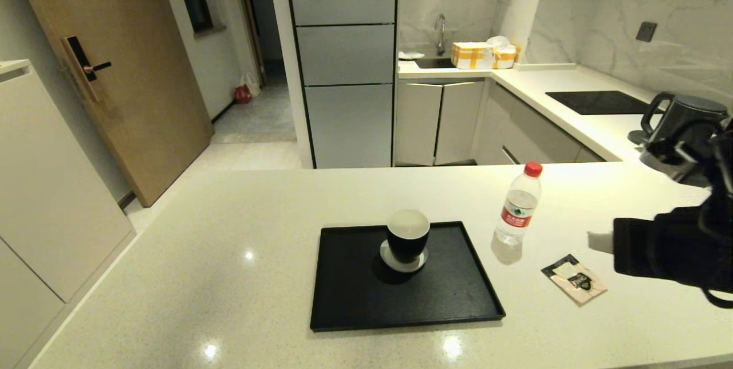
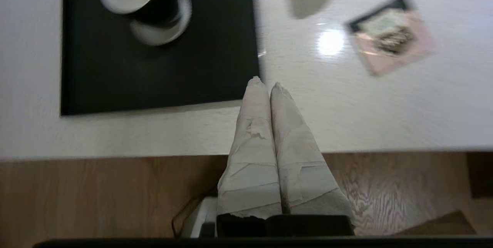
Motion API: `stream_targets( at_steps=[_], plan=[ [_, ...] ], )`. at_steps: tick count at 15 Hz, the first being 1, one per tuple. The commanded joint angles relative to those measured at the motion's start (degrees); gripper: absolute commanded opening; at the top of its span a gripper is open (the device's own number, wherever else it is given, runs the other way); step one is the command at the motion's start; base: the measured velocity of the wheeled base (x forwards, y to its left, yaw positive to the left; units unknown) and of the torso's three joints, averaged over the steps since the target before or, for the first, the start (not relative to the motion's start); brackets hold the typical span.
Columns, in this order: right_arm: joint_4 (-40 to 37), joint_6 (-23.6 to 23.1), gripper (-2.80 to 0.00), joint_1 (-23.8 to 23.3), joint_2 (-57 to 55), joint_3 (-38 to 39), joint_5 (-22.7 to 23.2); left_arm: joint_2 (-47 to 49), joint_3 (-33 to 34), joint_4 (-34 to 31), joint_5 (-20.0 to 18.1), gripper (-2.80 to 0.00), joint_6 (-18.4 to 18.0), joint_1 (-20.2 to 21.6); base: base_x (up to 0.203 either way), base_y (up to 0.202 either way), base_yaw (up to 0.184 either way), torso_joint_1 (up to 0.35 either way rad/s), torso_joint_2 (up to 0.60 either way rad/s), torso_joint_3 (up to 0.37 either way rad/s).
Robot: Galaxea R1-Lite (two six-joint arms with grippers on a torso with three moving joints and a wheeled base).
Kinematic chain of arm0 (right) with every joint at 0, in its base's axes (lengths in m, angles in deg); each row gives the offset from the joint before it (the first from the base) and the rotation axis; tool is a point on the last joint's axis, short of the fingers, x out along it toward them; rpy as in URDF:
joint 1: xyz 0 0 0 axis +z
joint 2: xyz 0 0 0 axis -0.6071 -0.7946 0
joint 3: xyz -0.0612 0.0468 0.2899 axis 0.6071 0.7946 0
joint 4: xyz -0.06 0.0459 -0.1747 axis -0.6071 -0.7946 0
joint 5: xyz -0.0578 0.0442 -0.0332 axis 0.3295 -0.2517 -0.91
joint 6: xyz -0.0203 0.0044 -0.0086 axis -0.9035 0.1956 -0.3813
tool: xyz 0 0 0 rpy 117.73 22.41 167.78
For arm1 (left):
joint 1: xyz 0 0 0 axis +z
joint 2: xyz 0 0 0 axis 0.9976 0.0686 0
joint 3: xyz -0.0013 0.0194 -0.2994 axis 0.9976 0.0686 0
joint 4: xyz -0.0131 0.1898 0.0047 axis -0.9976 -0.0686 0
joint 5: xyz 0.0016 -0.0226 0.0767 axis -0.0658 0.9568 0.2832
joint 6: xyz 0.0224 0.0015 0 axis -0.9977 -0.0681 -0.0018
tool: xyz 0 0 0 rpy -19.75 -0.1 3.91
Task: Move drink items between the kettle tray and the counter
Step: Return the tea bag to its original position
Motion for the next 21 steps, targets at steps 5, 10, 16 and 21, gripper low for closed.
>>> stream_targets(
  at_steps=[5,10,16,21],
  plan=[
    [-23.7,5.0,-2.8,-20.0,34.3,-6.5,-13.1,-0.1,0.0,0.0,0.0,-2.8,0.0,0.0,0.0,0.0,0.0,0.0,0.0,0.0],
    [-41.2,-3.7,-2.8,-31.0,56.9,-11.2,-13.9,-0.1,0.1,0.0,0.0,-2.8,0.0,0.0,0.0,0.0,0.0,0.0,0.0,0.0],
    [-43.0,-14.0,-2.8,-27.3,70.9,-11.7,-5.9,-0.1,0.1,0.0,0.0,-2.8,0.0,0.0,0.0,0.0,0.0,0.0,0.0,0.0],
    [-24.3,-16.6,-2.8,-27.2,73.6,6.4,2.6,-0.1,0.1,0.0,0.0,-2.8,0.0,0.0,0.0,0.0,0.0,0.0,0.0,0.0]
  ],
)
